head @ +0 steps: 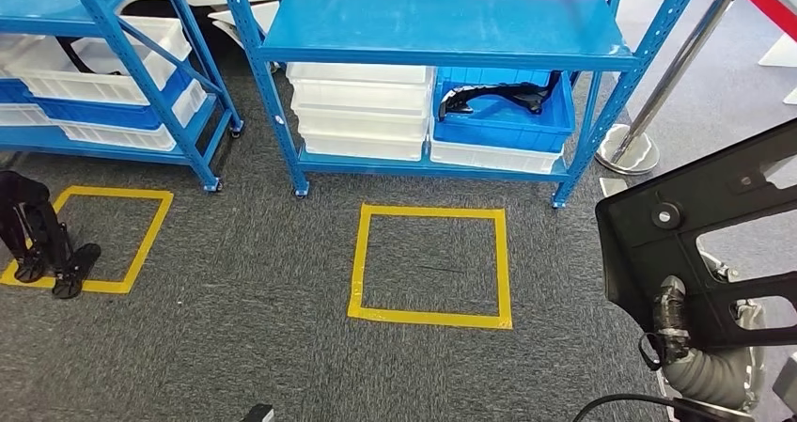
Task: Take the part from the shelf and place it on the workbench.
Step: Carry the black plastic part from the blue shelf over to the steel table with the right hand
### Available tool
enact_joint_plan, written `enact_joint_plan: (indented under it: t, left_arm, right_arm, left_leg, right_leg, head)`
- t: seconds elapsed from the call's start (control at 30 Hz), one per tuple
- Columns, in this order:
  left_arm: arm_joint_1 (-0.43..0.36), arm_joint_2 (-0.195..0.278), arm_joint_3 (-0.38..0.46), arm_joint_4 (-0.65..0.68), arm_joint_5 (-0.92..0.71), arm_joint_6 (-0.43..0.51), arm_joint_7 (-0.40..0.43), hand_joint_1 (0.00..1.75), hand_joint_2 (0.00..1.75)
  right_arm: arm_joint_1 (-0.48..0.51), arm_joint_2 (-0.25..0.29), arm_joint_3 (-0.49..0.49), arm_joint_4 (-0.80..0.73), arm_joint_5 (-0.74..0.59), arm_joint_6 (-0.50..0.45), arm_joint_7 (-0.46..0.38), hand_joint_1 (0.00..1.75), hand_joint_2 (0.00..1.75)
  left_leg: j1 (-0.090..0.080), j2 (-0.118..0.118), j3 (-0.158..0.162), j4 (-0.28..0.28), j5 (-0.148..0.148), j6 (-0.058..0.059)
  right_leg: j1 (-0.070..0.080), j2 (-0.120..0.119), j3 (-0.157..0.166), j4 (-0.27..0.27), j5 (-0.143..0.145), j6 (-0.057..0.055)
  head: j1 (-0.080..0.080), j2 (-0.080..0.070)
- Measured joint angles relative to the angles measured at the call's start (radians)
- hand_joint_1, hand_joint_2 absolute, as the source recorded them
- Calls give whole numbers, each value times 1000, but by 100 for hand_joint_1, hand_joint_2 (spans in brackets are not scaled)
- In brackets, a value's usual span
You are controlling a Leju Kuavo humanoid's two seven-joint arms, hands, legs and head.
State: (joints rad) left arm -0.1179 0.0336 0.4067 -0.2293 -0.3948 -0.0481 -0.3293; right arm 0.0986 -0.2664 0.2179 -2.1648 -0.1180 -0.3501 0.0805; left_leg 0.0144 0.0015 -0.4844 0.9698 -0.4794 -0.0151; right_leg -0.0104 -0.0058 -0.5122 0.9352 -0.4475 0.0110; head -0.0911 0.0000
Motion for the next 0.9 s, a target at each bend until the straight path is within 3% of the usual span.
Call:
enact_joint_plan:
  t: [0.07, 0.13, 0.17, 0.23, 0.27, 0.3, 0.33, 0.37, 0.4, 0.47, 0.53, 0.6, 0.67, 0.73, 0.8, 0.83, 0.9]
  left_arm:
    - [0, 0, 0, 0, 0, 0, 0, 0, 175]
    - [1, 0, 0, 0, 0, 0, 0, 0, 175]
    - [2, -2, 0, 0, 0, 0, 0, 0, 175]
    - [1, -8, 0, 0, 0, 1, 0, 0, 175]
    - [2, -12, 0, 0, 0, 2, 0, 0, 175]
    - [2, -14, 0, 0, 0, 2, 1, 0, 175]
    - [2, -15, 0, 0, 0, 2, 1, 0, 175]
    - [2, -15, 0, 0, 0, 2, 2, 0, 175]
    - [2, -15, 0, 0, 1, 2, 2, 0, 175]
    - [-1, -15, 0, 0, 1, 1, 2, 0, 175]
    - [-2, -17, -1, 0, 1, 0, 2, 0, 175]
    - [1, -18, -1, 0, 1, 2, 3, 0, 175]
    - [3, -17, -1, 0, 1, 3, 3, 0, 175]
    - [4, -13, -1, 0, 1, 1, 5, 0, 175]
    - [5, -9, -1, 0, 1, 0, 7, 0, 175]
    - [6, -8, -1, 0, 1, 0, 7, 0, 175]
    - [7, -8, -1, 0, 1, 0, 8, 0, 175]
  right_arm:
    - [0, 0, 0, 0, 0, 1, 1, 175, 175]
    - [0, 0, 0, 0, 1, 2, 2, 175, 175]
    - [-1, -1, -1, 0, 3, 3, 4, 175, 175]
    - [-1, -1, 0, 0, 11, 6, 10, 175, 175]
    - [-1, -1, 1, 0, 16, 7, 14, 175, 175]
    - [-1, -1, 2, 1, 22, 9, 18, 175, 175]
    - [-1, -1, 3, 1, 27, 12, 21, 175, 175]
    - [-1, -1, 4, 1, 32, 14, 23, 175, 175]
    - [-2, -1, 5, 0, 35, 16, 24, 175, 175]
    - [-4, -1, 6, -2, 40, 18, 26, 175, 175]
    - [-5, -1, 7, -3, 43, 18, 28, 175, 175]
    - [-6, -3, 7, -4, 43, 19, 31, 175, 175]
    - [-8, -5, 8, -5, 43, 19, 34, 175, 175]
    - [-7, -8, 8, -5, 41, 19, 36, 175, 175]
    - [-4, -10, 9, -4, 37, 19, 37, 175, 175]
    - [-4, -10, 9, -3, 35, 19, 38, 175, 175]
    - [-4, -11, 10, -2, 34, 19, 38, 175, 175]
  left_leg:
    - [-1, -2, -4, -16, -4, 13]
    - [1, -2, -10, -22, 3, 29]
    - [3, -2, -14, -25, 9, 36]
    - [0, -6, -25, -25, 18, 43]
    - [-2, -10, -31, -25, 22, 45]
    - [-5, -15, -37, -24, 27, 46]
    - [-9, -22, -42, -24, 32, 46]
    - [-12, -30, -47, -24, 37, 46]
    - [-13, -39, -50, -24, 41, 46]
    - [-17, -57, -59, -22, 50, 41]
    - [-16, -75, -70, -20, 58, 30]
    - [-14, -85, -78, -19, 62, 18]
    - [-15, -61, -104, 35, 24, 9]
    - [-10, -26, -162, 168, -50, -1]
    - [-2, -13, -204, 270, -86, -10]
    - [1, -9, -198, 268, -76, -14]
    - [5, 12, -133, 160, -18, -18]
  right_leg:
    - [0, 0, -11, 3, 9, 15]
    - [-1, 1, -30, 29, -10, 26]
    - [-1, 2, -52, 73, -38, 30]
    - [-1, 2, -115, 212, -110, 35]
    - [-1, 2, -141, 272, -131, 35]
    - [-1, 3, -151, 299, -135, 33]
    - [0, 4, -140, 286, -120, 28]
    - [2, 9, -109, 235, -92, 19]
    - [5, 25, -66, 161, -60, 8]
    - [10, 58, 1, 37, -25, -13]
    - [14, 62, 17, -3, -22, -20]
    - [11, 42, 20, -14, -13, -21]
    - [4, 20, 26, -28, -1, -27]
    - [3, -4, 26, -31, 4, -31]
    - [2, -26, 23, -29, 4, -31]
    - [1, -37, 22, -26, 3, -29]
    - [-2, -57, 21, -18, -1, -22]
  head:
    - [-2, 0]
    - [-1, 0]
    - [0, 0]
    - [3, 0]
    - [3, 0]
    - [3, 0]
    - [3, 0]
    - [3, 0]
    - [3, 0]
    - [3, 0]
    - [3, 0]
    - [2, 0]
    - [-1, 0]
    - [-4, 0]
    - [-4, 0]
    - [-4, 0]
    - [-4, 0]
